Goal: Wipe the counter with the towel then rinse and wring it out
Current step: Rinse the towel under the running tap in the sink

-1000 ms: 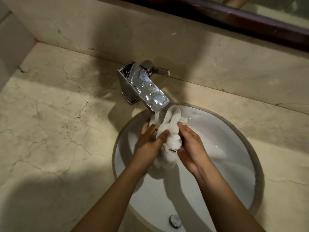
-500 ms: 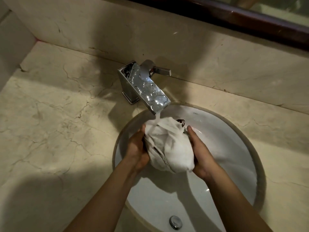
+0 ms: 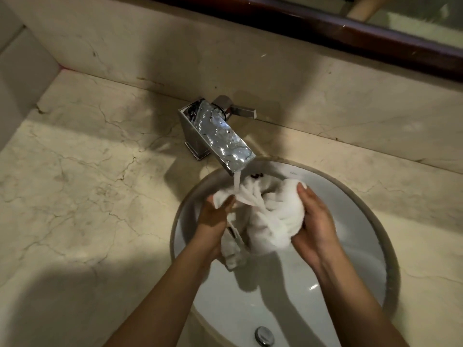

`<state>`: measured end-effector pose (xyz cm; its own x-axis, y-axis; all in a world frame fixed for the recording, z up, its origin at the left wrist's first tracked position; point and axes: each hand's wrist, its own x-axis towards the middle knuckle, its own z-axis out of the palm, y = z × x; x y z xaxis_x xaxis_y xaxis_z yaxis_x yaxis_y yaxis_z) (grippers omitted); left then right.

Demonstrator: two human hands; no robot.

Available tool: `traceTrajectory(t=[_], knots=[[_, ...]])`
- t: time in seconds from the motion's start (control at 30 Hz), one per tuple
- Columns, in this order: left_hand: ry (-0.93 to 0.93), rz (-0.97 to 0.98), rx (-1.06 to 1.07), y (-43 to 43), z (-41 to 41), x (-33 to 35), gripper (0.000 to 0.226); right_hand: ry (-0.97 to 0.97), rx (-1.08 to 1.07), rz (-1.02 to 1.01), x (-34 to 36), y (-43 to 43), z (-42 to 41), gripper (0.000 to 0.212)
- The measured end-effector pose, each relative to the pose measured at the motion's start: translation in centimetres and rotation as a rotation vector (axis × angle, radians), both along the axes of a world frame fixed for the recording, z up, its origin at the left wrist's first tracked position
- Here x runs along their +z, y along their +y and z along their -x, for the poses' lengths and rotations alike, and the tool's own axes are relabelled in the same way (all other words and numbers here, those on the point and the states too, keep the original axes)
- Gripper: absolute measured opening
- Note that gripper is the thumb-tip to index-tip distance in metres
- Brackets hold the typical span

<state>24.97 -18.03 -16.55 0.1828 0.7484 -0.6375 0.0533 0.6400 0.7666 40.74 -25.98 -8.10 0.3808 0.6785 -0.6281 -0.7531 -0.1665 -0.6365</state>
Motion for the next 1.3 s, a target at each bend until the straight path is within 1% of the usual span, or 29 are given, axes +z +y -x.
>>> traceTrajectory(t=[0.07, 0.13, 0.17, 0.2, 0.27, 0.3, 0.37, 0.4, 0.43, 0.47, 0.5, 0.53, 0.57, 0.6, 0.67, 0.7, 0.73, 0.77, 0.87, 0.9, 0.93, 0.97, 1.07, 1.1, 1.13, 1.17, 1.2, 1.23, 1.3], knots=[[0.023, -0.036, 0.045, 0.1, 0.5, -0.4, 0.045, 0.002, 0.004, -0.036, 0.7, -0.4, -1.4, 0.056], [0.084, -0.035, 0.034, -0.1, 0.7, -0.9, 0.041, -0.044, 0.003, -0.076, 1.6, -0.4, -2.5, 0.055], [0.066, 0.002, 0.026, -0.3, 0.7, -0.7, 0.039, -0.064, 0.007, -0.097, 2.0, -0.3, -2.7, 0.055], [-0.002, 0.066, 0.031, -0.4, 0.6, -0.7, 0.04, -0.076, 0.015, -0.118, 2.3, -0.2, -2.7, 0.057], [-0.228, 0.189, 0.018, -0.6, 0.2, 0.6, 0.057, -0.068, 0.046, -0.139, 2.3, 0.2, -2.0, 0.062], [-0.27, 0.204, -0.017, -0.6, -0.3, 1.4, 0.068, -0.052, 0.07, -0.139, 2.1, 0.4, -1.4, 0.067], [-0.198, 0.196, -0.104, -0.3, -1.5, 2.7, 0.087, 0.022, 0.125, -0.149, 1.8, 1.0, 0.1, 0.083], [-0.186, 0.213, -0.135, -0.1, -2.0, 3.3, 0.088, 0.071, 0.149, -0.171, 1.6, 1.2, 0.7, 0.088], [-0.208, 0.245, -0.156, 0.0, -2.3, 3.6, 0.082, 0.107, 0.169, -0.19, 1.5, 1.3, 1.0, 0.089], [-0.233, 0.281, -0.148, 0.3, -2.4, 3.4, 0.071, 0.125, 0.185, -0.202, 1.5, 1.3, 1.0, 0.087], [-0.24, 0.304, -0.107, 0.5, -2.6, 3.3, 0.053, 0.131, 0.195, -0.204, 1.4, 1.3, 0.8, 0.084], [-0.197, 0.31, -0.055, 0.6, -2.3, 3.1, 0.033, 0.125, 0.204, -0.212, 1.4, 1.3, 0.5, 0.081], [-0.147, 0.284, -0.004, 0.5, -1.9, 3.0, 0.022, 0.111, 0.211, -0.221, 1.5, 1.2, 0.0, 0.079], [-0.12, 0.237, 0.041, 0.6, -1.4, 2.8, 0.027, 0.091, 0.205, -0.221, 1.6, 1.2, -0.6, 0.079], [-0.111, 0.055, 0.102, 0.6, -0.5, 1.7, 0.036, 0.046, 0.154, -0.199, 1.6, 0.9, -2.1, 0.088], [-0.063, -0.055, 0.099, 0.3, 0.1, 1.6, 0.039, 0.04, 0.123, -0.187, 1.4, 0.7, -3.1, 0.097], [0.027, -0.18, 0.083, 0.1, 0.6, 1.5, 0.042, 0.053, 0.104, -0.185, 1.3, 0.5, -3.9, 0.103], [0.13, -0.314, 0.033, -0.3, 0.9, 1.5, 0.043, 0.076, 0.1, -0.186, 1.1, 0.3, -4.2, 0.103], [0.486, -0.669, -0.286, -1.2, 0.0, 2.4, 0.033, 0.162, 0.181, -0.167, 0.6, 1.0, -2.9, 0.106], [0.549, -0.722, -0.375, -1.5, -0.7, 2.5, 0.04, 0.17, 0.198, -0.148, 0.5, 1.5, -2.1, 0.109], [0.521, -0.73, -0.418, -1.7, -1.1, 2.2, 0.049, 0.178, 0.201, -0.137, 0.4, 2.0, -1.4, 0.109], [0.424, -0.689, -0.413, -1.7, -1.2, 2.6, 0.054, 0.196, 0.206, -0.129, 0.6, 2.5, -0.8, 0.103], [0.073, -0.479, -0.299, -1.1, -0.4, 1.7, 0.058, 0.258, 0.249, -0.106, 1.2, 3.6, -0.8, 0.055], [-0.04, -0.43, -0.311, -0.9, -0.3, 1.6, 0.069, 0.268, 0.263, -0.091, 1.2, 3.7, -1.1, 0.046], [-0.138, -0.409, -0.318, -0.6, -0.4, 1.5, 0.082, 0.262, 0.278, -0.068, 1.0, 3.9, -1.3, 0.043], [-0.193, -0.383, -0.331, -0.3, -0.6, 1.2, 0.093, 0.261, 0.286, -0.049, 0.9, 4.1, -1.4, 0.042], [-0.224, -0.355, -0.34, -0.2, -0.7, 1.1, 0.099, 0.258, 0.291, -0.029, 0.8, 4.1, -1.4, 0.043], [-0.214, -0.325, -0.368, 0.2, -0.7, 1.2, 0.097, 0.252, 0.293, -0.013, 0.7, 4.2, -1.3, 0.045], [-0.073, -0.322, -0.462, 1.0, -0.2, 1.5, 0.08, 0.225, 0.276, 0.013, 0.5, 4.2, -1.5, 0.048]])
